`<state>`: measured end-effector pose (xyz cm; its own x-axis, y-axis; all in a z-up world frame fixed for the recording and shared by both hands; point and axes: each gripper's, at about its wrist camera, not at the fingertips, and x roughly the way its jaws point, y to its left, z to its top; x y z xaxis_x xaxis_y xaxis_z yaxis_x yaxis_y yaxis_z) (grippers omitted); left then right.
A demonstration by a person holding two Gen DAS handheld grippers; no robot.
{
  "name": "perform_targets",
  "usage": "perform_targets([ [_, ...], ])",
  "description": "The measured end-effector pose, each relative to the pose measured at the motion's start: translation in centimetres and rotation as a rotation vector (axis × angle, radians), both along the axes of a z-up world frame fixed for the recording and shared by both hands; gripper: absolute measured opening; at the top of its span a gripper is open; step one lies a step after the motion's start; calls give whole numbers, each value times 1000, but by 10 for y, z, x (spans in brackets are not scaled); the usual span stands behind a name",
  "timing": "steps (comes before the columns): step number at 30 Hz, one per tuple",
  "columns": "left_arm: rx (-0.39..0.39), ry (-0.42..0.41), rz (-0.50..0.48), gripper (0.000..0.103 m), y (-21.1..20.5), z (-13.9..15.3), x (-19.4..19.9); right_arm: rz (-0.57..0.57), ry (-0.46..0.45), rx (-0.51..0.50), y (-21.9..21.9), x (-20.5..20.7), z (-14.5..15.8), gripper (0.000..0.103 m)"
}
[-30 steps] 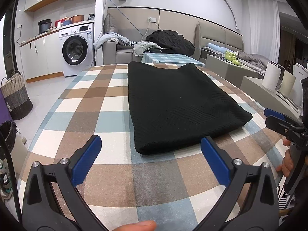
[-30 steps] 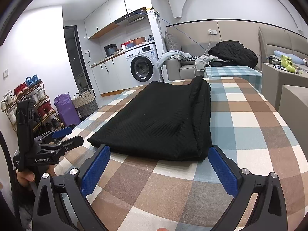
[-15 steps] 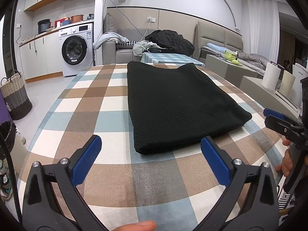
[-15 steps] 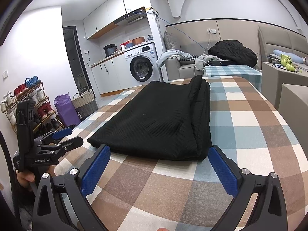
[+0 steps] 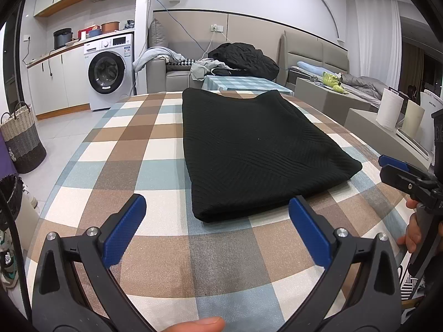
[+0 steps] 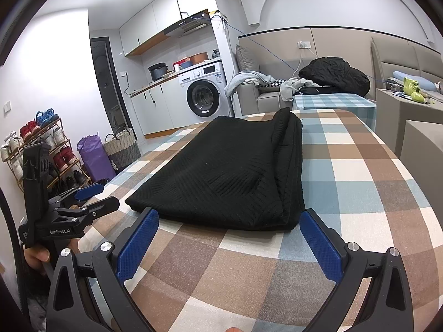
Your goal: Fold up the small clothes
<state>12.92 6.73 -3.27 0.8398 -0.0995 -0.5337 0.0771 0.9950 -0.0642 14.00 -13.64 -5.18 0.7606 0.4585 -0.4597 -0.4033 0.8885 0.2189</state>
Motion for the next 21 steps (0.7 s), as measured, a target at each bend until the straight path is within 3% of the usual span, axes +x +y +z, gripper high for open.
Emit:
perform_targets([
  [21, 10, -10, -11, 102, -2, -1, -2, -1, 0, -4, 0, 0, 0, 103],
])
